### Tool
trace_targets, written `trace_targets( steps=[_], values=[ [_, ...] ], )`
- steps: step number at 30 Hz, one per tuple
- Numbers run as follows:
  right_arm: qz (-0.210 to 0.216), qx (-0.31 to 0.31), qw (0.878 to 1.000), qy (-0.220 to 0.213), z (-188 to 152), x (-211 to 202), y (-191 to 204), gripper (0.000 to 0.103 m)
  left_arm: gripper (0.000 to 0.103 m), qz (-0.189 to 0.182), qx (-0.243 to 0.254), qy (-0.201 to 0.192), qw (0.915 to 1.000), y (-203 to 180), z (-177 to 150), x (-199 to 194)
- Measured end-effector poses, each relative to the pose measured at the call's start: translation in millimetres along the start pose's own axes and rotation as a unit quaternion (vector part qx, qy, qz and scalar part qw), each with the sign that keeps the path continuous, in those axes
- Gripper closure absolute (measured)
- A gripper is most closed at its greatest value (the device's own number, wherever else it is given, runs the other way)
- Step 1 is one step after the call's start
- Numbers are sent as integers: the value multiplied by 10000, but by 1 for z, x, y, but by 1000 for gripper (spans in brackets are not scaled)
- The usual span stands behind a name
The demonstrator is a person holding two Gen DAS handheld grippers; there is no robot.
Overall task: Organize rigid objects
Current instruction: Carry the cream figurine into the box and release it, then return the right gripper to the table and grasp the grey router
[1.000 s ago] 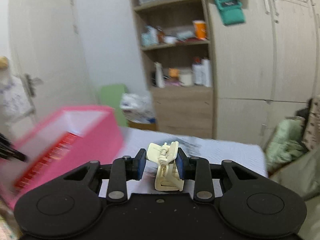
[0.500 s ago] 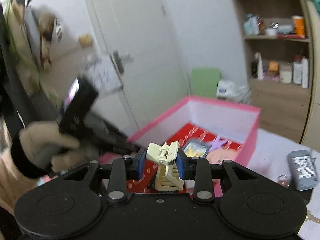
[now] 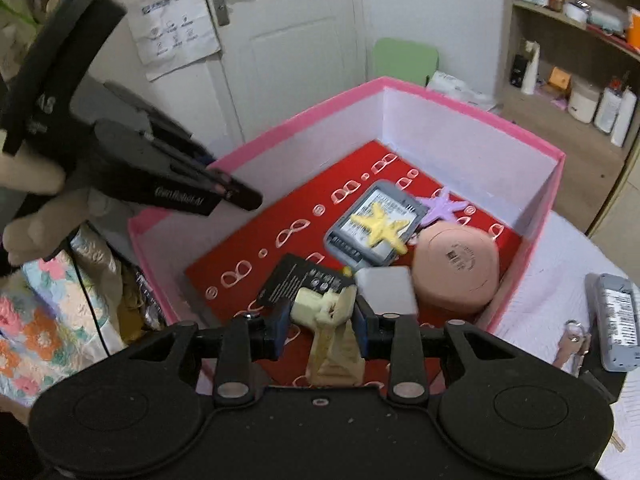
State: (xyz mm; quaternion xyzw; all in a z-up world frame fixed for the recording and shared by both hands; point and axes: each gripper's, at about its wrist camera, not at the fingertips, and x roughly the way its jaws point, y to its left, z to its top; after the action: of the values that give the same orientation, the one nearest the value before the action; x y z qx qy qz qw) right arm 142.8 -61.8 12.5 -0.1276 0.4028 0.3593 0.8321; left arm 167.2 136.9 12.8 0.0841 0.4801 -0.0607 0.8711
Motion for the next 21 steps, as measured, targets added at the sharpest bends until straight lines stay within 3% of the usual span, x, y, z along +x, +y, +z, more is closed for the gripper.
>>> trace_targets(
  steps=[1,7,13,21],
  values=[
    [-102,22,9999,-120,1,-4,-2,41,91,-11,-6,1,10000,0,0,0],
    [-144,556,9922,-1108,-13,-70,-28,38,91,-169,-117,-1,9998,7,0,0],
    [-750,1078,9860,-1032,-34,-96,-89,39,91,-120,-124,68,9998,5,2,1],
    [-1151,1251,9840,-532,-43,-80,-149,39,91,-212,-233,204,9993,9,7,-4]
  ],
)
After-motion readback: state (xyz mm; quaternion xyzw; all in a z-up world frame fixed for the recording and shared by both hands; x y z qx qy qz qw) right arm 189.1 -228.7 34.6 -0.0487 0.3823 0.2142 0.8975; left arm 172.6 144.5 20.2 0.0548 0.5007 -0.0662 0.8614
